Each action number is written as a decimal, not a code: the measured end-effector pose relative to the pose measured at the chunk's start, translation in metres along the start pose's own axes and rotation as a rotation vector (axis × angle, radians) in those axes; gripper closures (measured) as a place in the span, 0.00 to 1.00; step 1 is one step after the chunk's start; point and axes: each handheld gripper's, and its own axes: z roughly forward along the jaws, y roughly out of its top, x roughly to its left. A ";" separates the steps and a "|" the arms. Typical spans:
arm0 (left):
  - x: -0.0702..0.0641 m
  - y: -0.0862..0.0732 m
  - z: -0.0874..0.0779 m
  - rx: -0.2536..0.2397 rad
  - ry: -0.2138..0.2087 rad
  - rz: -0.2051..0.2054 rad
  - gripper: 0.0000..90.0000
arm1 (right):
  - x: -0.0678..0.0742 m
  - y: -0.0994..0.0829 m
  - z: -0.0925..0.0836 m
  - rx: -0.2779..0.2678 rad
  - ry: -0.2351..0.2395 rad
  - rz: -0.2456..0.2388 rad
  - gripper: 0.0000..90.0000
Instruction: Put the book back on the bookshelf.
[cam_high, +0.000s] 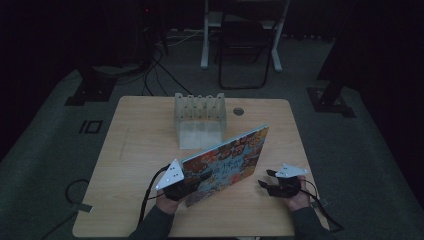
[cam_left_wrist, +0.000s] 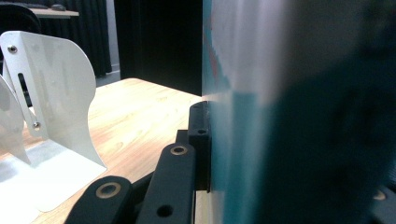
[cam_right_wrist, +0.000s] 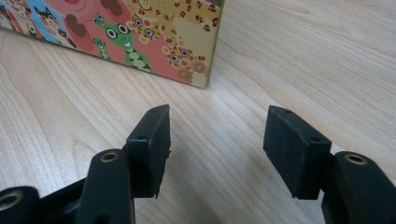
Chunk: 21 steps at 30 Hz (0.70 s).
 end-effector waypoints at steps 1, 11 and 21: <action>0.000 0.000 0.000 -0.003 0.001 -0.001 0.91 | 0.000 0.000 0.000 0.003 -0.001 -0.002 0.45; 0.000 0.003 -0.002 -0.023 0.002 -0.011 0.91 | 0.001 0.000 0.001 0.009 0.001 -0.004 0.45; 0.001 0.005 -0.005 -0.027 0.006 -0.015 0.91 | 0.001 0.000 0.001 0.009 0.002 -0.004 0.45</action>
